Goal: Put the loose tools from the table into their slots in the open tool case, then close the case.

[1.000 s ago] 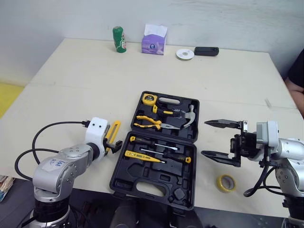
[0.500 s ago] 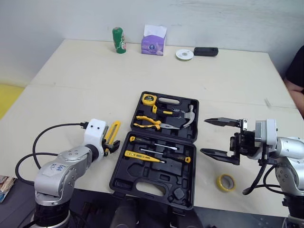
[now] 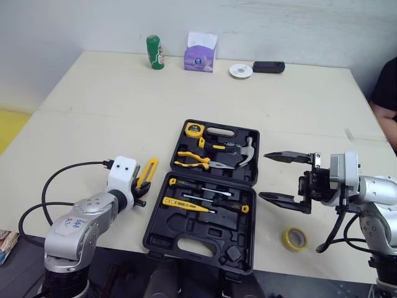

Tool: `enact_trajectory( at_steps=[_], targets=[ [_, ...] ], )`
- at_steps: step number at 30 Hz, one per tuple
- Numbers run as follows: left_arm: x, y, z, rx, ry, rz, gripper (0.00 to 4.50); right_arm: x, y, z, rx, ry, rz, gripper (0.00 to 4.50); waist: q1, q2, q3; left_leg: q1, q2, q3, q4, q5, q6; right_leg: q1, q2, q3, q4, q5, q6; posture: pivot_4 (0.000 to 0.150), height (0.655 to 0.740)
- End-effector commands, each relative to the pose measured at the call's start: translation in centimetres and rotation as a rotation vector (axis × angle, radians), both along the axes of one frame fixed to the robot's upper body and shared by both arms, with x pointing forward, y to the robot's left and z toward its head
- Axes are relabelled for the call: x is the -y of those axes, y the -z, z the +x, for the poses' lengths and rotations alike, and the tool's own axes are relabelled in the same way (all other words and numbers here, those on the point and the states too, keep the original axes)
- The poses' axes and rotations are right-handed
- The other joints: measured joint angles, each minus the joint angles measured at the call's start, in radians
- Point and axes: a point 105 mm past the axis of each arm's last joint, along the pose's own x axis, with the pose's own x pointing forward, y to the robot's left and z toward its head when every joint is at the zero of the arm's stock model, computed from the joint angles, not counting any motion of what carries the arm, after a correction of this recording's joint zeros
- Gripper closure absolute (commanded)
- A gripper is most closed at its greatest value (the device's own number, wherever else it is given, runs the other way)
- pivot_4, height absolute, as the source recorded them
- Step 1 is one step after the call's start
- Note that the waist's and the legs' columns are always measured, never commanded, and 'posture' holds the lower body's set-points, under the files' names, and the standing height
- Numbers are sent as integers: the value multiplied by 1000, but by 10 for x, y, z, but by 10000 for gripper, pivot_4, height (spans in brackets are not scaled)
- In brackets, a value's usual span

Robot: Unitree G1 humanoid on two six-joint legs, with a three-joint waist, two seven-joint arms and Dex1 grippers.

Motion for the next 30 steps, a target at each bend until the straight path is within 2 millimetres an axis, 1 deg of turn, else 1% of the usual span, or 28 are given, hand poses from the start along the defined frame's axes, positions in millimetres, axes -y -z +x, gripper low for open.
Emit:
enact_trajectory(
  at_steps=[1, 5, 7, 8, 11, 13, 16, 20, 25, 28, 30],
  targets=[
    [-16, -22, 1, 141, 63, 52, 32351, 2, -7, -2, 31, -7, -22, 0, 0, -1, 0, -1, 0, 0, 0, 0, 0, -1, 0, 0, 0, 0, 0, 1500, 7400],
    [-14, -54, -4, 295, 287, 76, 32351, 8, -5, -1, 31, 7, -39, 0, 3, -2, 1, -6, 1, 2, 0, 2, 4, -7, 0, 0, 0, 0, -1, 1500, 7400],
    [-10, -68, -9, 341, 415, 79, 32351, 10, -3, -2, 26, 11, -45, 0, 4, -2, 1, -11, 0, 2, 1, 3, 6, -12, -1, 0, 0, 1, -1, 1500, 7400],
    [-7, -73, -12, 354, 483, 95, 32351, 11, -2, -3, 23, 11, -48, 0, 3, -2, 1, -14, 0, 2, 1, 4, 6, -14, -1, -1, 0, 1, -1, 1500, 7400],
    [5, -82, -20, 366, 678, 120, 32351, 13, 2, -3, 13, 9, -54, 0, 1, -2, 1, -15, 0, 2, 1, 4, 6, -14, 0, -3, 0, 1, -1, 1500, 7400],
    [19, -89, -26, 350, 835, 128, 32351, 14, 5, -4, 10, 3, -54, 0, 1, -2, 1, -15, 0, 3, 1, 4, 7, -14, 0, -3, 0, 1, -1, 1500, 7400],
    [40, -91, -36, 293, 1048, 159, 32351, 16, 9, -14, 6, -21, -53, 0, 3, -2, 1, -14, 0, 4, 2, 4, 7, -14, 0, -3, 2, 2, 0, 1500, 7400],
    [58, -90, -45, 224, 1211, 177, 32351, 15, 4, -20, 31, -24, -41, 0, -3, -2, 2, -14, -2, 5, 3, 4, 8, -14, 2, -2, 2, 2, 1, 1500, 7400],
    [81, -92, -47, 194, 1298, 195, 32351, 11, 4, -38, -31, -48, -49, 0, -1, -2, 2, -14, -1, 6, 5, 5, 9, -15, 5, -1, 3, 3, 2, 1500, 7400],
    [93, -87, -52, 159, 1345, 195, 32351, 11, 5, -50, -77, -60, -59, 0, 1, -2, 2, -15, -1, 6, 6, 4, 10, -14, 5, 2, 3, 3, 2, 1500, 7400],
    [102, -80, -60, 124, 1390, 176, 32351, 12, 6, -55, -111, -65, -71, 0, 1, -2, 2, -15, -1, 6, 7, 4, 10, -14, 5, 2, 3, 3, 2, 1500, 7400]
  ],
)
